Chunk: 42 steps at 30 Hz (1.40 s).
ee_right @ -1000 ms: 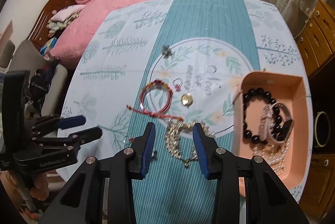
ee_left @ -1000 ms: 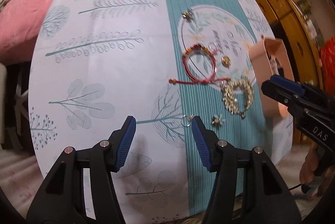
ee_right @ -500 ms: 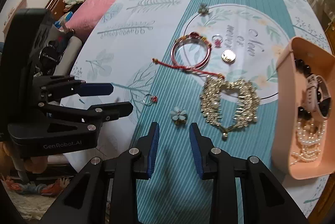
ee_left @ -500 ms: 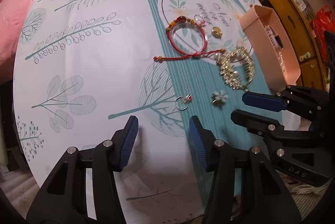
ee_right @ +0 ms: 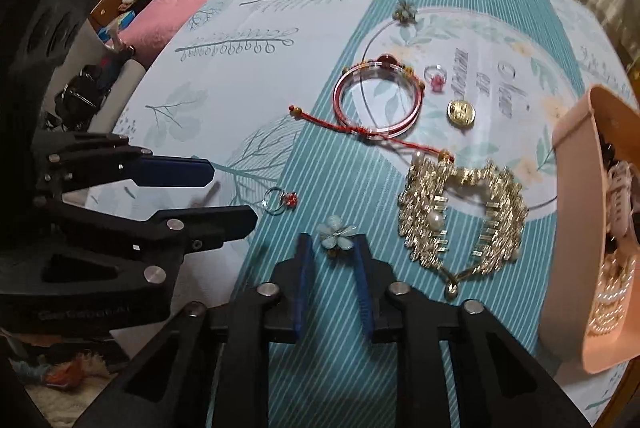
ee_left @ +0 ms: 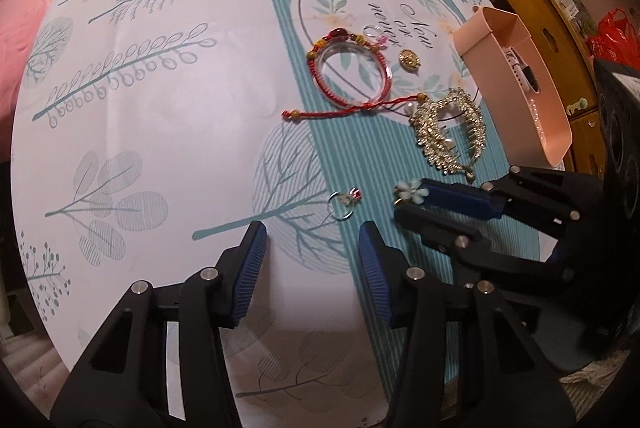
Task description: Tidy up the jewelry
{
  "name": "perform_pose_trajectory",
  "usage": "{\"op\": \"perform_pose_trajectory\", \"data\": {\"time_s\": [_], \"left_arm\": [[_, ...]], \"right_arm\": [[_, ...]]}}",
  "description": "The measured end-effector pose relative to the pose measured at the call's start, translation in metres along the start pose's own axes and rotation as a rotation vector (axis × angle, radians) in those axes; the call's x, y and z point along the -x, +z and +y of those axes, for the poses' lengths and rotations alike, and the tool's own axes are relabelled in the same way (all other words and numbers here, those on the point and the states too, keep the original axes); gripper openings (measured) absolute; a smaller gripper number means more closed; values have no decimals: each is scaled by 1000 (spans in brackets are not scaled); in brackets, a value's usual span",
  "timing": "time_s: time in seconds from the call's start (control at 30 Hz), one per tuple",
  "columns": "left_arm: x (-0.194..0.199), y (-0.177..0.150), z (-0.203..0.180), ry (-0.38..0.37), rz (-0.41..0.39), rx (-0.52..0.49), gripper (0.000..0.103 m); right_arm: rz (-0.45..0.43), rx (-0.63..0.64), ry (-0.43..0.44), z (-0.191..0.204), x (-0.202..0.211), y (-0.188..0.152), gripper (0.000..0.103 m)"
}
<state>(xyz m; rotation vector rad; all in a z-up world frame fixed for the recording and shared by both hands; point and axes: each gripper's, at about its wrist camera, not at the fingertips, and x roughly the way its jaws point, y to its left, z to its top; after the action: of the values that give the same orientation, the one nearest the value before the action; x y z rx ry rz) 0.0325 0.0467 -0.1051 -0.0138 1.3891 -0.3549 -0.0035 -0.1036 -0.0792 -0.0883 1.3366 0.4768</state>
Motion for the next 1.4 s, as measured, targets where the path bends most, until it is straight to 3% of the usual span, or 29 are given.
{"op": "perform_pose_trajectory", "data": {"time_s": [0.17, 0.43, 0.63, 1.07, 1.4], "left_arm": [[-6, 6, -7, -13, 7, -18, 42], [-18, 15, -20, -18, 28, -76, 23], [-22, 19, -32, 17, 36, -140, 14], [-31, 21, -54, 81, 59, -221, 11], [-32, 29, -59, 99, 56, -219, 11]], "right_arm": [[-11, 5, -12, -2, 0, 1, 14], [-7, -59, 21, -22, 16, -17, 14], [-21, -86, 21, -32, 28, -29, 14], [-62, -135, 24, -45, 49, -51, 14], [-80, -132, 22, -44, 58, -58, 14]]}}
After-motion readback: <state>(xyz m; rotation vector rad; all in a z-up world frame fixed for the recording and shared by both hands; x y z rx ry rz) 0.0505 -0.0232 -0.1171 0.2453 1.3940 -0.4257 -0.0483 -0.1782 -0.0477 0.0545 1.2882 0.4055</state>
